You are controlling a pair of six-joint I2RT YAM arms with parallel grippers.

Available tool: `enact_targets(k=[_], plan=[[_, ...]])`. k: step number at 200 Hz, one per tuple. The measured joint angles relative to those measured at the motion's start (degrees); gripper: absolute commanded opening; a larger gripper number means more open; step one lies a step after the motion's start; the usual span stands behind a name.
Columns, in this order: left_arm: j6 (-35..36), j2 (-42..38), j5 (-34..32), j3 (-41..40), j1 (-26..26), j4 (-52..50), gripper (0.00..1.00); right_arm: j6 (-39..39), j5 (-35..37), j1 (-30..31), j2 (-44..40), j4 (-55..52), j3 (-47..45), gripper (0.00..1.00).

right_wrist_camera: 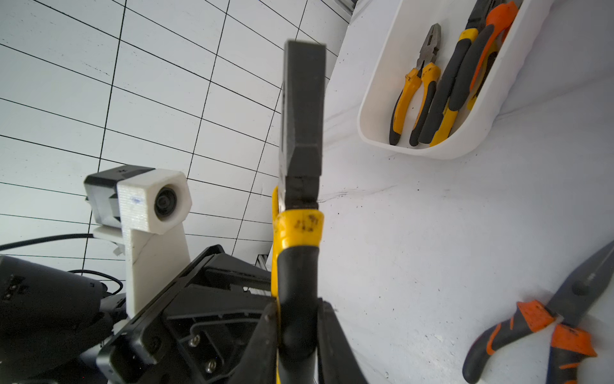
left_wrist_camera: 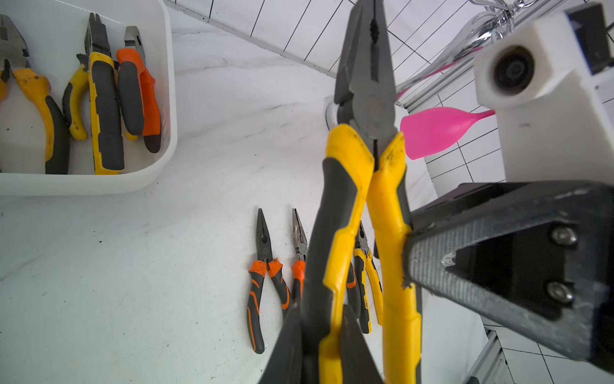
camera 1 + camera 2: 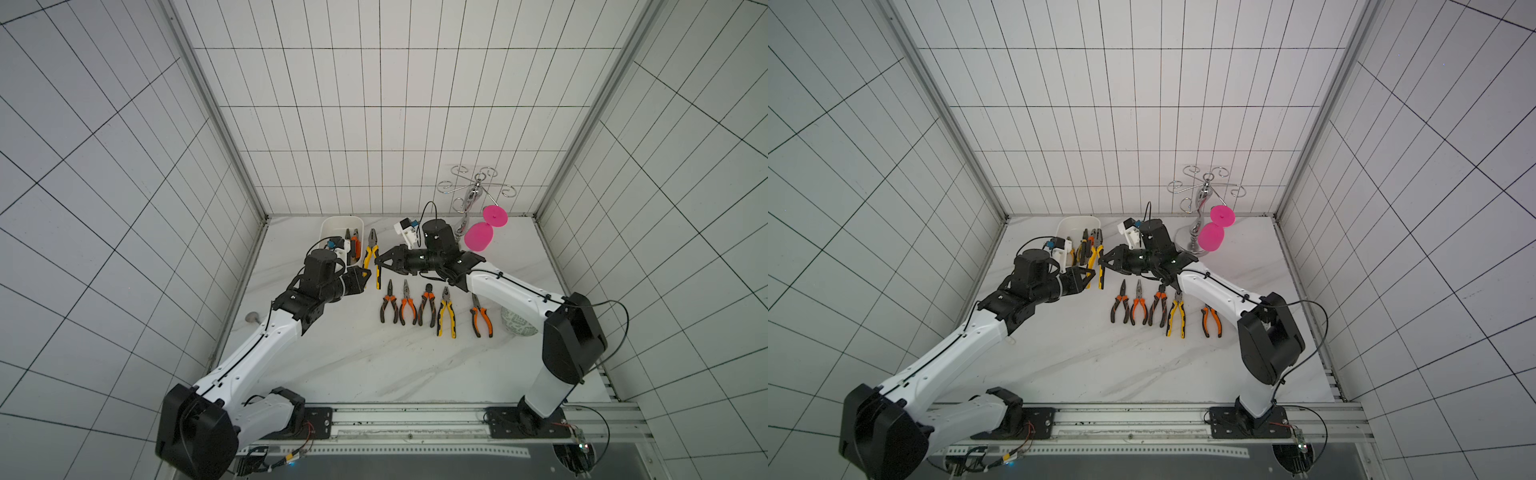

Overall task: Take the pliers out of the storage box
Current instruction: Pick up the pliers from the storage box, then place the pliers at the center of the board.

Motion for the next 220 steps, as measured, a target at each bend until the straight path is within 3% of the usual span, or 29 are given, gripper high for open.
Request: enact_targets(k=[14,57,93,128,174,220], plan=[[0.2,0.0,-0.2,0.0,0.0,-0.1,0.06,0.4,-0.2,0.0,0.1,0.2,0.0,0.0],[1.5,-0.5,-0.9,0.3,0.0,0.6,0.5,0.2,-0.2,0.0,0.4,-0.4,-0.1,0.0],[4.3,-3.0,-3.5,0.5,0.0,-0.7,0.6,0.7,-0.2,0.0,0.9,0.5,-0.8,0.0],[7.4,-8.8,-7.8,-0.5,0.0,-3.3,0.85,2.7,0.2,0.0,2.5,4.9,-3.2,0.0],[14.1,-14.6,-10.8,-1.6,0.0,-6.8,0.99,6.8,2.7,0.4,8.6,9.6,-5.2,0.0],[15.8,-14.0,-12.6,-0.4,0.5,-12.2,0.99,9.4,6.4,1.2,13.3,11.4,-6.3,0.0]])
